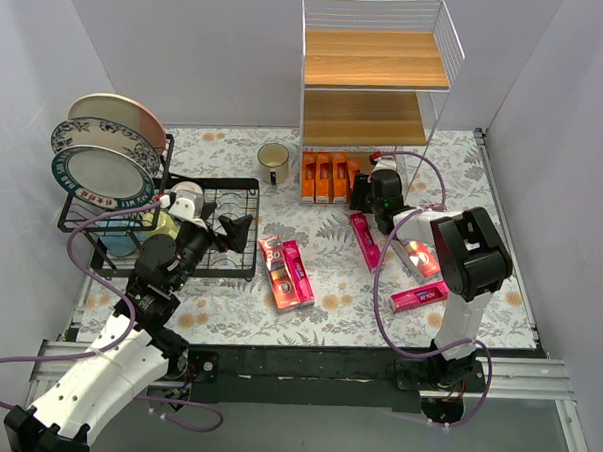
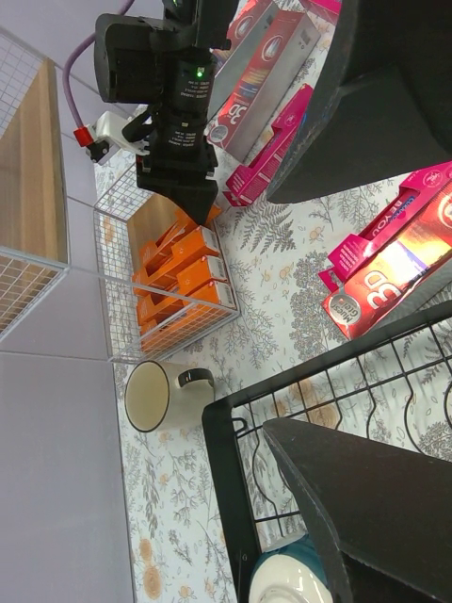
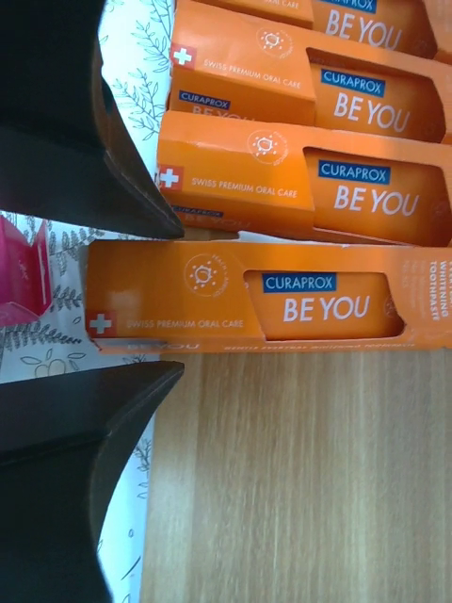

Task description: Place and organize the toothpastes onto the shelf

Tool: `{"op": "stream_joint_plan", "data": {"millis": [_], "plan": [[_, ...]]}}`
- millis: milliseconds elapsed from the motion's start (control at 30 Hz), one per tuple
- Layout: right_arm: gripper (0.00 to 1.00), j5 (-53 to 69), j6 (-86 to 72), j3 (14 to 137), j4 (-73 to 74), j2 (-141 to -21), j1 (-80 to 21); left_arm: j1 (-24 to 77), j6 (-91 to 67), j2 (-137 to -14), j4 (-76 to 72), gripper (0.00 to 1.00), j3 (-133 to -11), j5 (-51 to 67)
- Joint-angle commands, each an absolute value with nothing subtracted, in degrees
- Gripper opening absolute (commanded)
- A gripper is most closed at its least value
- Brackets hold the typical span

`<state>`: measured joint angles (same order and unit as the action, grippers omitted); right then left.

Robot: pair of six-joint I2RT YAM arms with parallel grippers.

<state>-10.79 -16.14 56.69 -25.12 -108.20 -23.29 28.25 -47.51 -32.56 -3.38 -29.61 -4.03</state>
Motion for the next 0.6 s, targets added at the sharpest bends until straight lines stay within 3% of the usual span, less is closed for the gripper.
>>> {"op": "stream_joint_plan", "data": {"millis": [0, 167, 567], "plan": [[0.67, -10.4, -16.0, 59.0, -30.2, -108.0, -23.6, 28.4, -46.8, -32.0, -3.0, 0.98, -30.8, -3.7], [0.68, -10.5, -16.1, 54.8, -32.2, -104.9, -23.8, 28.5, -46.6, -31.6, -2.9, 0.98, -30.9, -3.9], [0.48, -10.5, -16.3, 50.8, -34.1, -103.4, -23.7, 28.4, -46.7, -31.1, -3.0, 0.98, -30.9, -3.3]]}}
